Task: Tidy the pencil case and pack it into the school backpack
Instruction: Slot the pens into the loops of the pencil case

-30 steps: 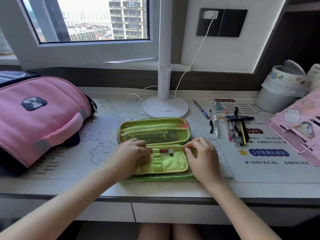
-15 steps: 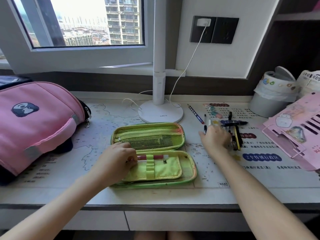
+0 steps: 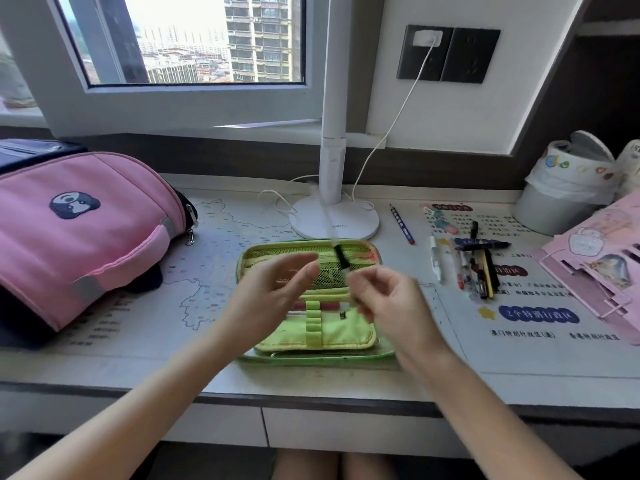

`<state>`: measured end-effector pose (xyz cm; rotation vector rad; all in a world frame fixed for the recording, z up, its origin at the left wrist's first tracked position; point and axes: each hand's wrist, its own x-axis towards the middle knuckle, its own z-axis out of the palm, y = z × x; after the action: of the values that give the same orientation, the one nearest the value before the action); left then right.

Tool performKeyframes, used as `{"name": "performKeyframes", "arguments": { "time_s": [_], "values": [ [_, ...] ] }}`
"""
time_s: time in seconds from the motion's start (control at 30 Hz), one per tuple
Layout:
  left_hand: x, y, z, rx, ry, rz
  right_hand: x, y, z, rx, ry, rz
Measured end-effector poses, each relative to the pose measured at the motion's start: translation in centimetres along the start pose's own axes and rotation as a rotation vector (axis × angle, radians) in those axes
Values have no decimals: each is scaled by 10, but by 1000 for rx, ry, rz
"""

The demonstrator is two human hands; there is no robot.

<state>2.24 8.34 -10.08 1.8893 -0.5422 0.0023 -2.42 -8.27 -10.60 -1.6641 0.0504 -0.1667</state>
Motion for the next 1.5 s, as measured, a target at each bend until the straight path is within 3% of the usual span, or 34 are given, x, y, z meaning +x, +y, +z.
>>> {"name": "performKeyframes", "arguments": {
  "time_s": [0.07, 0.2, 0.27, 0.37, 0.47, 0.67, 0.9, 1.0, 1.1, 1.2, 1.33, 1.5],
  "values": [
    [-4, 7, 10, -268, 33, -30, -7, 3, 22, 47, -70, -30],
    [-9, 7, 2, -350, 145, 6, -4, 8, 29, 1, -125, -92],
    [-11, -7, -16, -115, 150, 91, 1, 21, 17, -245, -33, -143],
    [-19, -36, -51, 506, 81, 250, 7, 39, -10, -557, 175, -194],
    [-30, -56, -72, 713, -18, 228, 9, 50, -27, -719, 229, -252],
    [-27, -63, -67, 805, -42, 267, 12, 69, -25, -892, 220, -416],
    [-11, -59, -32, 748, -170, 345, 14, 75, -24, -890, 224, -422],
    [-3, -54, -13, 785, -152, 355, 13, 73, -25, -847, 218, -427],
    [3, -48, -6, 829, -99, 290, 20, 70, -44, -809, 379, -391],
    [7, -41, -13, 763, -50, 299, 44, 71, -80, -966, 590, -192],
    [15, -36, -21, 710, -19, 317, 78, 70, -107, -1208, 645, 73],
    [18, -34, -25, 707, 43, 314, 100, 65, -127, -1310, 649, 358]
  ]
}}
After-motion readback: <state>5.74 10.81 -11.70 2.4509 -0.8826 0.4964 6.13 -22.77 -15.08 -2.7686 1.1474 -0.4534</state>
